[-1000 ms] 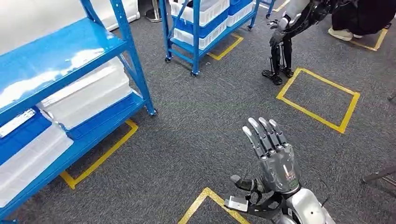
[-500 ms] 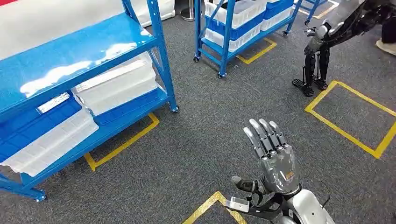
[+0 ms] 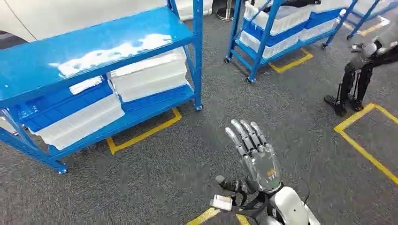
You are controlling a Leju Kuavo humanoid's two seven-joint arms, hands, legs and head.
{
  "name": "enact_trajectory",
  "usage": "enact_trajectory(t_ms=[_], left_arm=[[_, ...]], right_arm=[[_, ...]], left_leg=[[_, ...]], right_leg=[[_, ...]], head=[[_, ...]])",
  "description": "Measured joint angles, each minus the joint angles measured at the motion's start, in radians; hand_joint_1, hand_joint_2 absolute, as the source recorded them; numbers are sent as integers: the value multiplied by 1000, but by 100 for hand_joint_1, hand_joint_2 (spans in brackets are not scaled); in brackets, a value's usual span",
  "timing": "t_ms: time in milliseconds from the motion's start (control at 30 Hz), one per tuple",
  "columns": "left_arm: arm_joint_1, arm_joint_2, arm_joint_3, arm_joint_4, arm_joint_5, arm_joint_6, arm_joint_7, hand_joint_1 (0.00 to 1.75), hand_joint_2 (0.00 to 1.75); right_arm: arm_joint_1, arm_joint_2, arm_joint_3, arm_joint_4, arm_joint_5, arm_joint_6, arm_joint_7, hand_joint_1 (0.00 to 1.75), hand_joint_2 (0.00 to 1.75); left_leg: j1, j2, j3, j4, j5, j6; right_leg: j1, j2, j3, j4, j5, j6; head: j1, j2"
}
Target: Take the parts from the cabinet and place them on the table.
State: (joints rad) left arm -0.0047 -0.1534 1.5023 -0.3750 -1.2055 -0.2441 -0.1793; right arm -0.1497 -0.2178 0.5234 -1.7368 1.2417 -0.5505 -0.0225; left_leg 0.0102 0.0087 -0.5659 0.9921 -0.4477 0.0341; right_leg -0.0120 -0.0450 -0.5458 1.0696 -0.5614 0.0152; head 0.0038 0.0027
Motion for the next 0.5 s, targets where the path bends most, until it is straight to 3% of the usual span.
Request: enact_trajectory(t_ms=[33, 67, 100, 133, 167, 200, 233, 267, 300, 333, 400, 433, 467, 500], left_arm=[[-4, -1, 2, -5, 0, 0, 7, 0, 0], [-7, -6, 3, -8, -2, 0, 7, 0, 0], [-7, -7, 4, -12, -9, -1, -2, 0, 0], [-6, -8, 4, -14, -15, -4, -11, 0, 0], [-4, -9, 4, -18, -23, -6, -17, 0, 0], [-3, -11, 4, -18, -25, -5, -19, 0, 0], [-3, -12, 5, -18, -31, 2, -16, 0, 0], [-4, -13, 5, -18, -34, 8, -10, 0, 0], [-3, -13, 5, -18, -43, 13, -4, 0, 0], [-8, -13, 6, -19, -55, 22, -2, 0, 0], [0, -13, 6, -19, -63, 29, -3, 0, 0], [4, -13, 6, -20, -63, 31, -2, 0, 0], [4, -13, 8, -22, -63, 35, -2, 0, 0], [2, -13, 9, -22, -65, 40, -2, 0, 0]], right_arm=[[-3, 6, 7, 6, 0, 0, 6, 0, 0], [1, 7, 9, 12, -5, -2, 11, 0, 0], [7, 7, 9, 14, -14, -6, 13, 0, 0], [14, 6, 9, 16, -21, -8, 13, 0, 0], [20, 5, 9, 16, -25, -8, 13, 0, 0], [23, 1, 8, 16, -28, -10, 13, 0, 0], [29, -3, 5, 12, -37, -14, 11, 0, 0], [38, -8, 0, 7, -44, -19, 6, 0, 0], [51, -11, -6, 1, -53, -28, -2, 0, 0], [76, -18, -16, -10, -55, -40, -14, 0, 0], [100, -26, -23, -21, -55, -44, -22, 0, 0], [103, -31, -26, -23, -56, -44, -23, 0, 0], [105, -32, -28, -25, -61, -43, -22, 0, 0], [114, -33, -31, -27, -65, -44, -22, 0, 0]], left_leg=[[0, -9, -2, 0, 2, 3], [0, -20, -4, 0, 2, 5], [-1, -34, -6, 2, 3, 5], [-1, -49, -6, 3, 3, 5], [-1, -64, -5, 5, 2, 4], [-1, -78, -3, 7, 1, 3], [0, -92, -1, 10, -1, 0], [0, -102, -1, 14, -3, -2], [0, -113, -7, 17, -5, -6], [-1, -128, -17, 26, -5, -14], [6, -149, -22, 16, 0, -29], [6, -158, -27, 15, 1, -38], [6, -127, -27, 29, -9, -39], [0, -68, -43, 63, -36, -44]], right_leg=[[-2, 25, -37, 77, -42, 2], [-3, 34, -76, 158, -76, 4], [-2, 38, -111, 226, -97, 6], [-2, 40, -129, 255, -93, 6], [-3, 41, -124, 231, -61, 6], [-3, 44, -100, 170, -15, 4], [-4, 55, -61, 78, 40, 1], [-6, 77, -30, 5, 77, -1], [-9, 126, -14, -24, 63, -5], [-10, 140, -18, -40, 64, -5], [0, 120, -17, -36, 63, -12], [-5, 110, -14, -46, 69, -21], [-10, 90, -9, -56, 73, -29], [-10, 83, -5, -61, 74, -36]], head=[[1, 0], [1, 0], [1, 0], [1, 0], [1, 0], [0, 0], [1, 0], [1, 0], [0, 0], [0, 0], [0, 0], [0, 0], [0, 0], [-3, 0]])
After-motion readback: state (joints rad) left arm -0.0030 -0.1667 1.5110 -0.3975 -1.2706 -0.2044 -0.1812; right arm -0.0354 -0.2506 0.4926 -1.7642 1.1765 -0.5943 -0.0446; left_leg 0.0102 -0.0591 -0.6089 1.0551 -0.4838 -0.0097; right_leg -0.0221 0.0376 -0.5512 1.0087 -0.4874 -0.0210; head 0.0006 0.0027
